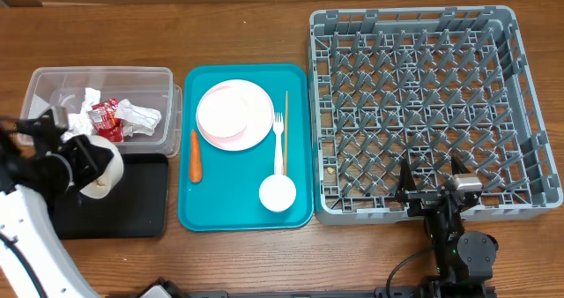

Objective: Sort waste into correct bins and load items into the dishwasher
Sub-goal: 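Lift the rice bowl left and tip it over the clear bin, then tilt the white bowl with the left gripper, pouring rice onto the black tray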

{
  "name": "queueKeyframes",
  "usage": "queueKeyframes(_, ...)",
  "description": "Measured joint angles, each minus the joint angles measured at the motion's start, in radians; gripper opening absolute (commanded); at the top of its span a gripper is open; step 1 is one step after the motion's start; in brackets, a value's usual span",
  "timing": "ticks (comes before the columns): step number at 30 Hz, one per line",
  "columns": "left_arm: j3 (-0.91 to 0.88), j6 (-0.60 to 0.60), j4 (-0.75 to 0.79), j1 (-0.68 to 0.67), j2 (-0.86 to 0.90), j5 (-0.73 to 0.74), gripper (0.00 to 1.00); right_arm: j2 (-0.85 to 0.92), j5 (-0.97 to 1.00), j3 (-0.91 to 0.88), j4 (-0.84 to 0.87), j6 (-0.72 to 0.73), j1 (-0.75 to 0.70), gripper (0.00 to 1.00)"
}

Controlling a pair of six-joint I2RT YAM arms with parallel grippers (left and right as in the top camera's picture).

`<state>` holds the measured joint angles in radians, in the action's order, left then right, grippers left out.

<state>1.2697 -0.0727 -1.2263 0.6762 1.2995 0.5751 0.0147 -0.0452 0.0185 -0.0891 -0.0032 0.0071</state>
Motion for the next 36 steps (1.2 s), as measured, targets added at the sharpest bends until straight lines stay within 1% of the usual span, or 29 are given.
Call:
queueKeyframes(2,-0.028,-0.03,0.007,0.062,0.0,0.083,0.04,0.0,0.0,0.0,0.0,0.0,0.0,1.0)
queueKeyframes(5,-0.076,-0.059,0.021,0.123,-0.001,0.153,0.04,0.0,0.0,0.0,0.0,0.0,0.0,1.0)
queueKeyframes(12,-0.244,-0.103,0.142,0.225,-0.002,0.271,0.04,0.0,0.0,0.0,0.0,0.0,0.0,1.0)
queueKeyframes(17,-0.34,-0.114,0.226,0.288,-0.002,0.322,0.04,0.0,0.0,0.0,0.0,0.0,0.0,1.0)
queueKeyframes(23,-0.403,-0.116,0.27,0.347,-0.002,0.376,0.04,0.0,0.0,0.0,0.001,0.0,0.0,1.0)
queueKeyframes(32,-0.411,-0.115,0.274,0.349,-0.002,0.351,0.04,0.0,0.0,0.0,0.001,-0.001,0.0,1.0)
queueKeyframes(36,-0.411,-0.132,0.271,0.35,-0.002,0.384,0.04,0.0,0.0,0.0,0.0,0.0,0.0,1.0)
